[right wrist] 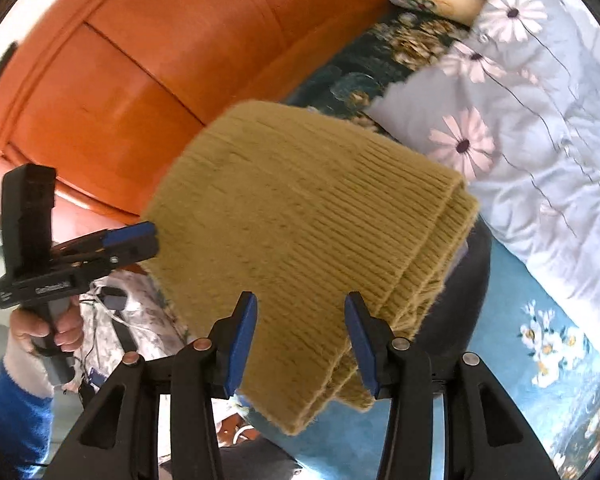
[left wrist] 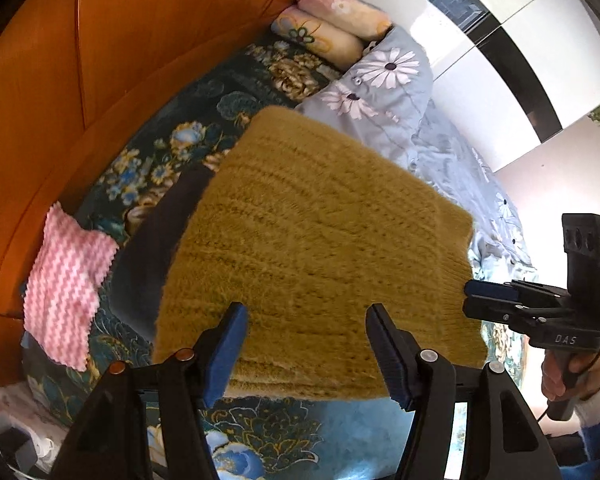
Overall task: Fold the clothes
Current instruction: 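Lower the folded vest onto the dark clothes stack with both grippers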
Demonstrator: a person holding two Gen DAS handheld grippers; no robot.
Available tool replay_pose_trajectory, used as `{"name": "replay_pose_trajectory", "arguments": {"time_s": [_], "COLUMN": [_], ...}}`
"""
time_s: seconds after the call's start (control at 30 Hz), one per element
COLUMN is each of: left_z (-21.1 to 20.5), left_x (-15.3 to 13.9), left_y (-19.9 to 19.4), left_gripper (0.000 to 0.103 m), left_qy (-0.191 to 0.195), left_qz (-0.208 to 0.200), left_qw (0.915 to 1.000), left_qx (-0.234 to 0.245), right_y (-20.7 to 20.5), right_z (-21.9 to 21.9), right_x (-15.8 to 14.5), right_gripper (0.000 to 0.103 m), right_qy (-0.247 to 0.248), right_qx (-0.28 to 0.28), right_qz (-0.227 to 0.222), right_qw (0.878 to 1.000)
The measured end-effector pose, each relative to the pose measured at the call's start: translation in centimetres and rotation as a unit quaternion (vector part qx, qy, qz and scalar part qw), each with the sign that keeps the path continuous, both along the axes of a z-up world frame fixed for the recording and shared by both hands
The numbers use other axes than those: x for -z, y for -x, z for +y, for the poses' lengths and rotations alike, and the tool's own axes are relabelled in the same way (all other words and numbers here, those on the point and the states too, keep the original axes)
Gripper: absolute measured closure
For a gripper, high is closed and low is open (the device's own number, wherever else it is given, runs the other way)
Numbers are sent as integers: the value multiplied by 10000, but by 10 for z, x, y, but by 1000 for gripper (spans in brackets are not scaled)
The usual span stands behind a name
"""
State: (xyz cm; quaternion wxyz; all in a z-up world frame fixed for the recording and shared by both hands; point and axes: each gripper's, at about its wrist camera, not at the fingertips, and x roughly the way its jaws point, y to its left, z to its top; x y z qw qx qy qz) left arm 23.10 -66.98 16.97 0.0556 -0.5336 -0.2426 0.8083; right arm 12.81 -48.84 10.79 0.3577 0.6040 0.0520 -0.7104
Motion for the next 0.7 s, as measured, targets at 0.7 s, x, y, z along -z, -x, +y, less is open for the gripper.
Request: {"name": "replay_pose_trajectory", "arguments": {"time_s": [0.7], "left_z": [-1], "left_x": [27], "left_y": [12], "left_gripper": [35], "left_qy": [-194], "left_qz": [-290], "left_qw": [9994], "left_qx": [-90], "right_y": [25], "right_z": [-10], "right_x": [36], "right_gripper": [56], "right_qy": [-281], "right_qx": [162], "right_qz": [-354], "right_qw": [9988]}}
